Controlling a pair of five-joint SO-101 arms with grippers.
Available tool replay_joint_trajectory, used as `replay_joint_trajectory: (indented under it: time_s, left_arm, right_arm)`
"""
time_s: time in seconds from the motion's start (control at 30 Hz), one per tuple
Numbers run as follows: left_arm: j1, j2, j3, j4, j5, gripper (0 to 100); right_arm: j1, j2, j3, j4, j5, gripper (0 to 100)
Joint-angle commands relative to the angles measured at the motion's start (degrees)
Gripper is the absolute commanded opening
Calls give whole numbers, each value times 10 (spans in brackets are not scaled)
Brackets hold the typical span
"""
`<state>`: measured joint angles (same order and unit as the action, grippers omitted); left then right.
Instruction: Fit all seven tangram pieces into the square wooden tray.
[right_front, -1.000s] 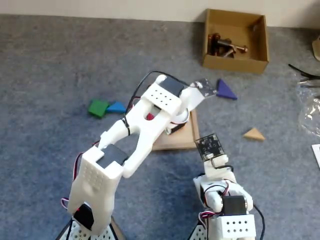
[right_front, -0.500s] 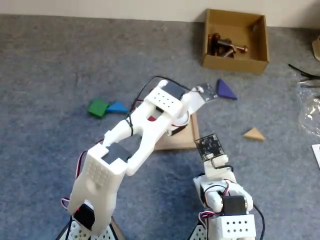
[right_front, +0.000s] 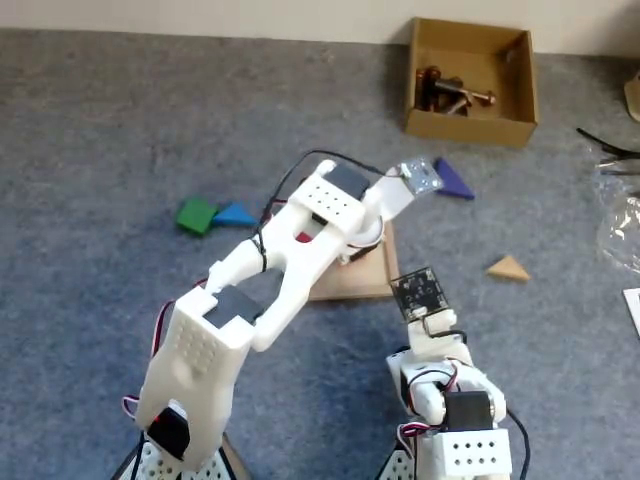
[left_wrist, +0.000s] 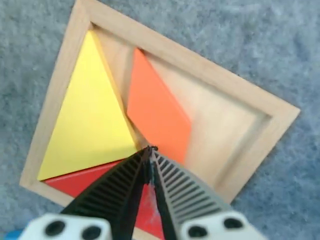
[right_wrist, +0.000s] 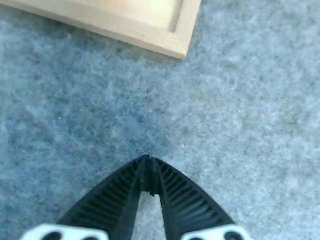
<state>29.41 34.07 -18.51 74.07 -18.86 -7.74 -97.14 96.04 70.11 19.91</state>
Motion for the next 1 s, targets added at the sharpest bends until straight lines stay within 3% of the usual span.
replay_joint_trajectory:
  time_s: [0.0, 0.2, 0.63, 0.73, 0.97]
  left_arm:
    - [8, -13, -4, -13, 2, 5]
    - [7, -12, -4, -51, 40, 5]
    - [7, -30, -15, -78, 41, 5]
    - [7, -58, -29, -30, 42, 5]
    - [10, -134, -85, 168, 42, 5]
  right_arm:
    - [-7, -8, 68, -17, -2, 5]
    - [-7, -8, 68, -17, -2, 5]
    - [-7, -8, 68, -17, -2, 5]
    - [-7, -8, 68, -17, -2, 5]
    - [-7, -8, 68, -17, -2, 5]
